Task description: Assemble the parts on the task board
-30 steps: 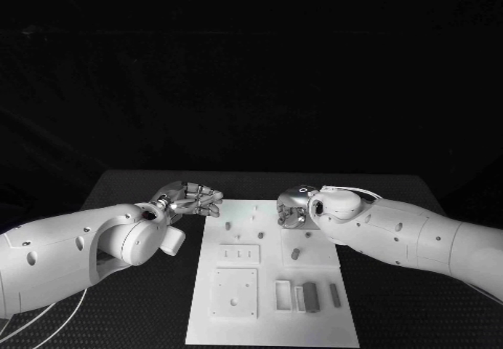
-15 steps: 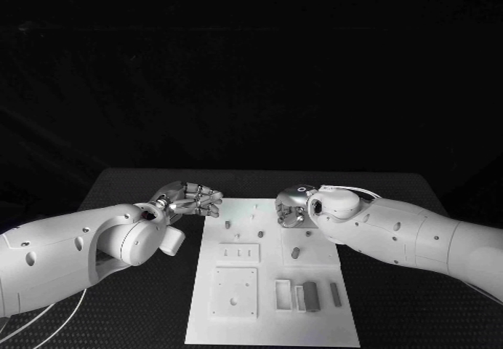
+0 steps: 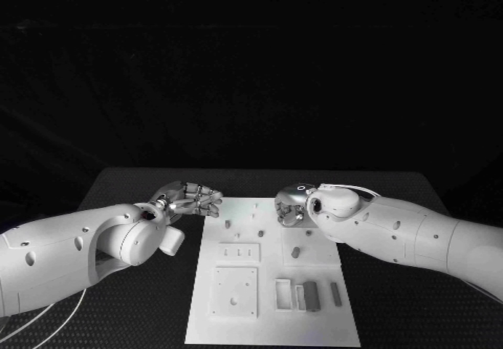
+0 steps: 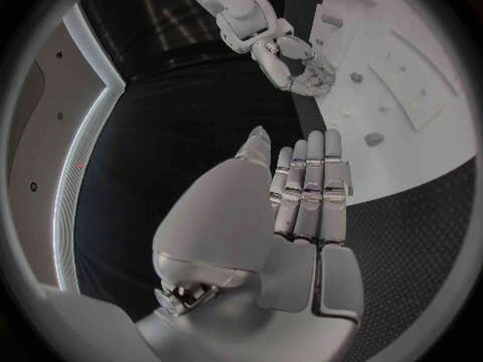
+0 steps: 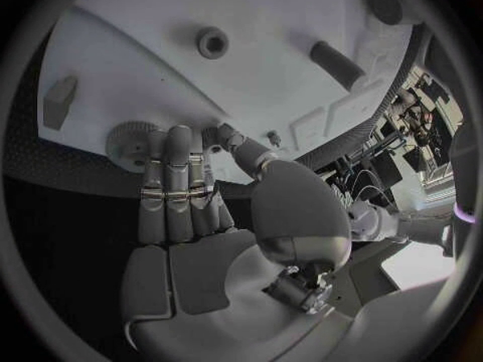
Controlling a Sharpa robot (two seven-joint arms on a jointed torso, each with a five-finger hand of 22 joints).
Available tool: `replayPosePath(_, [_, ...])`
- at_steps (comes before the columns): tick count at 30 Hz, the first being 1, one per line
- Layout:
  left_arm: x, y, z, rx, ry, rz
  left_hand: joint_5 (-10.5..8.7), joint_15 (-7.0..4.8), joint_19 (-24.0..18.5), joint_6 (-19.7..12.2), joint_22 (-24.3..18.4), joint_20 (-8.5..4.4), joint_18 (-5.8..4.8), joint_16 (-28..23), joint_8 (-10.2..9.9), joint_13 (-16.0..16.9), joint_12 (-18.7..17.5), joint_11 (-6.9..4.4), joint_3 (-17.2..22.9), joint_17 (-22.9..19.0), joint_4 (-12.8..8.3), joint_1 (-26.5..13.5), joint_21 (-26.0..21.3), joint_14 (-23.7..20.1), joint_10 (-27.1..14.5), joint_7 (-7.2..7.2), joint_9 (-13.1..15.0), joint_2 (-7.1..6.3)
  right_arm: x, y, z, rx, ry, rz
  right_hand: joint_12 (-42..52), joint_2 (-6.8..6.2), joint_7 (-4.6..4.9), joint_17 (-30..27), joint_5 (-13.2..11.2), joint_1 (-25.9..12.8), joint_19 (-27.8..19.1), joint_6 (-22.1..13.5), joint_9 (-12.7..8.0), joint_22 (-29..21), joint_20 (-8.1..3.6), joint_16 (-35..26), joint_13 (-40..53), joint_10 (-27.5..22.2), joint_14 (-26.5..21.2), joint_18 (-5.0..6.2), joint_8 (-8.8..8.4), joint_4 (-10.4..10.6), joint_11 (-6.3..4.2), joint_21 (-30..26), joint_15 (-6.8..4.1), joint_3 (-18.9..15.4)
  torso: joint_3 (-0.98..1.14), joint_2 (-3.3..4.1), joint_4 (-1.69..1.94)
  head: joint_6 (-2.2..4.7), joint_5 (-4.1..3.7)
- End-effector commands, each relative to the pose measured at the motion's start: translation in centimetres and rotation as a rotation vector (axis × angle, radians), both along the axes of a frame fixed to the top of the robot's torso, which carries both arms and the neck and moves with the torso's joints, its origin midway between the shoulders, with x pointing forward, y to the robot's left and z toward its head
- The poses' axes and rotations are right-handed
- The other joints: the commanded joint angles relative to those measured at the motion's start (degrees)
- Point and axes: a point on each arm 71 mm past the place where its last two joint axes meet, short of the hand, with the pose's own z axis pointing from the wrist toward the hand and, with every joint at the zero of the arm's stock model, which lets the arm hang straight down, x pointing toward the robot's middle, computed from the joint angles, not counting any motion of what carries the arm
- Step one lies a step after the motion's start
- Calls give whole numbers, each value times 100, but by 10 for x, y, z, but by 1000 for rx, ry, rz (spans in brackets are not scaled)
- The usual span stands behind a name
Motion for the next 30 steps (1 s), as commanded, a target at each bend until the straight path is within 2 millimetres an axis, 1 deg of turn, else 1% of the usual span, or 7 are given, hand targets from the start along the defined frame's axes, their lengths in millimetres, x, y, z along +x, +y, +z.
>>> replayPosePath(1, [0,-2,2,-12,-3,-17,21,-15,24,5,-5,0,93,-30,-37,-6,-35,41,9,9,-7,-27,-22,37,4,37,-10,-27,-5,-3,-15,-78,53,3,21,19,-25,32,22,92,25,107,27,131,-25,46,71,102,14,56,26,-30,-32,50,-50,-26,2,13,2,8,-13])
replayPosePath(7, [0,-2,2,-12,-3,-17,21,-16,25,8,-6,-2,92,-34,-38,-5,-36,39,11,13,-8,-24,-24,37,9,32,-12,-26,-4,-3,-12,-69,9,-5,70,105,-108,68,23,225,73,306,90,129,-62,121,164,294,68,56,81,-34,-108,154,-121,-31,4,22,5,25,-17])
replayPosePath(10, [0,-2,3,-12,-4,-16,20,-16,25,11,-6,-2,91,-36,-39,-5,-37,38,11,16,-8,-25,-25,38,12,29,-13,-26,-3,-2,-8,-44,-34,-14,102,170,-165,94,23,231,160,453,138,128,-103,191,234,432,158,56,117,-32,-166,253,-178,-57,4,30,4,65,-41])
replayPosePath(14, [0,-2,3,-12,-5,-17,20,-15,26,14,-7,-2,88,-41,-40,-4,-39,38,8,20,-5,-34,-28,38,15,25,-15,-30,-3,0,-5,-15,-79,-19,128,208,-214,120,23,229,240,571,187,124,-154,253,305,546,241,56,142,-33,-219,340,-233,-70,2,29,2,86,-42])
replayPosePath(21, [0,-2,3,-12,-5,-15,20,-15,27,17,-8,-3,85,-46,-42,-4,-42,38,6,25,-4,-43,-31,39,18,21,-17,-35,-6,3,3,24,-135,-21,127,203,-240,146,23,235,297,644,229,122,-196,304,369,618,298,56,140,-33,-254,412,-269,-73,3,36,0,117,-40])
replayPosePath(27, [0,-2,4,-12,-6,-15,20,-15,28,19,-8,-4,84,-50,-43,-4,-45,37,5,29,-4,-47,-34,39,20,19,-19,-39,-3,9,19,58,-185,-26,124,194,-252,158,23,239,322,680,250,122,-214,328,401,651,322,56,137,-32,-270,448,-285,-72,1,41,-1,145,-40])
replayPosePath(30, [0,-2,4,-12,-6,-15,20,-15,28,20,-8,-4,83,-52,-44,-4,-45,37,5,30,-5,-48,-35,39,21,18,-19,-41,-2,15,24,74,-206,-23,122,191,-256,162,23,242,331,693,257,122,-221,336,412,663,329,56,136,-33,-275,461,-292,-72,7,46,-2,160,-36])
